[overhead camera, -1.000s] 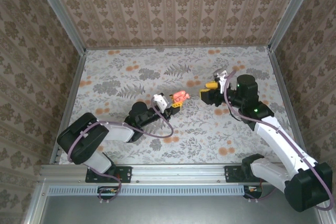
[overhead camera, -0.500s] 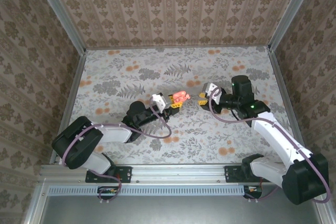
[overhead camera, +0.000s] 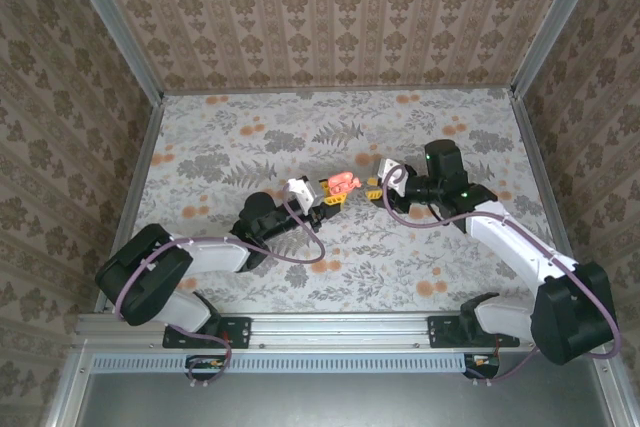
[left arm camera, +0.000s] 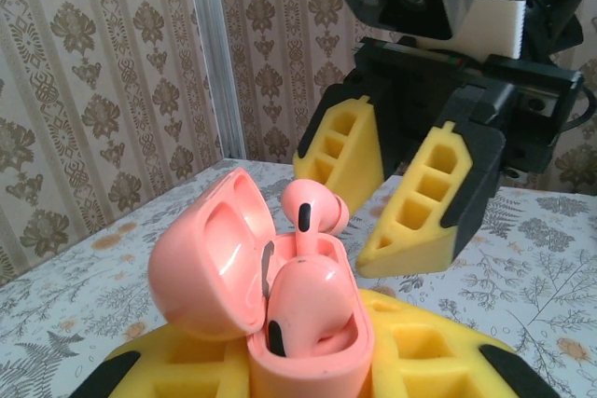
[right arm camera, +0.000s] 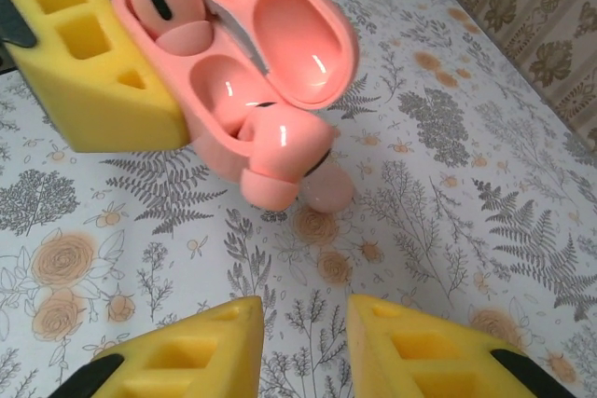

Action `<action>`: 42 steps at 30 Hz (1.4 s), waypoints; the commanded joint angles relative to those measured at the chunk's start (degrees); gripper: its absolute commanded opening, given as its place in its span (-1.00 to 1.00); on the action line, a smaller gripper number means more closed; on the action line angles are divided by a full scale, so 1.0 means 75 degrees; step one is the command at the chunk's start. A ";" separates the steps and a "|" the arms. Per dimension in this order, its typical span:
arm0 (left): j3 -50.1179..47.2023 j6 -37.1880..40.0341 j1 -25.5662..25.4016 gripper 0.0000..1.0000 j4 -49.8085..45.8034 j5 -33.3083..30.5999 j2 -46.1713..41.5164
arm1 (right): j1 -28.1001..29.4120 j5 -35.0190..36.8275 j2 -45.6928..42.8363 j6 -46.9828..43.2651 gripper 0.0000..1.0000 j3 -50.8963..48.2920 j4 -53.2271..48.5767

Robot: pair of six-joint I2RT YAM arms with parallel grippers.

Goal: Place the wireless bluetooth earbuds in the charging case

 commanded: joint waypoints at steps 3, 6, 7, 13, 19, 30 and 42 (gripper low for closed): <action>0.0175 0.0097 0.0063 -0.76 -0.0208 0.0062 -0.0314 | 0.0102 -0.0536 0.0207 0.0023 -0.45 0.0359 0.0470; 0.0174 0.0128 0.0073 -0.76 -0.0263 0.0041 -0.0333 | 0.0139 -0.0759 0.0292 0.0058 -0.50 0.0430 0.0434; 0.0157 0.0134 0.0080 -0.76 -0.0261 0.0030 -0.0342 | 0.0152 -0.0810 0.0314 0.0058 -0.52 0.0455 0.0416; 0.0158 0.0156 0.0079 -0.76 -0.0297 0.0000 -0.0391 | 0.0243 -0.0920 0.0392 0.0007 -0.58 0.0502 0.0338; 0.0133 0.0146 0.0098 -0.76 -0.0310 -0.0029 -0.0421 | 0.0269 -0.0977 0.0429 -0.0012 -0.66 0.0582 0.0245; 0.0092 0.0165 0.0095 -0.76 -0.0380 -0.0097 -0.0468 | 0.0324 -0.1037 0.0479 -0.0058 -0.75 0.0645 0.0103; 0.0073 0.0169 0.0089 -0.76 -0.0450 -0.0164 -0.0491 | 0.0418 -0.1049 0.0448 -0.0430 -0.78 0.0905 -0.0545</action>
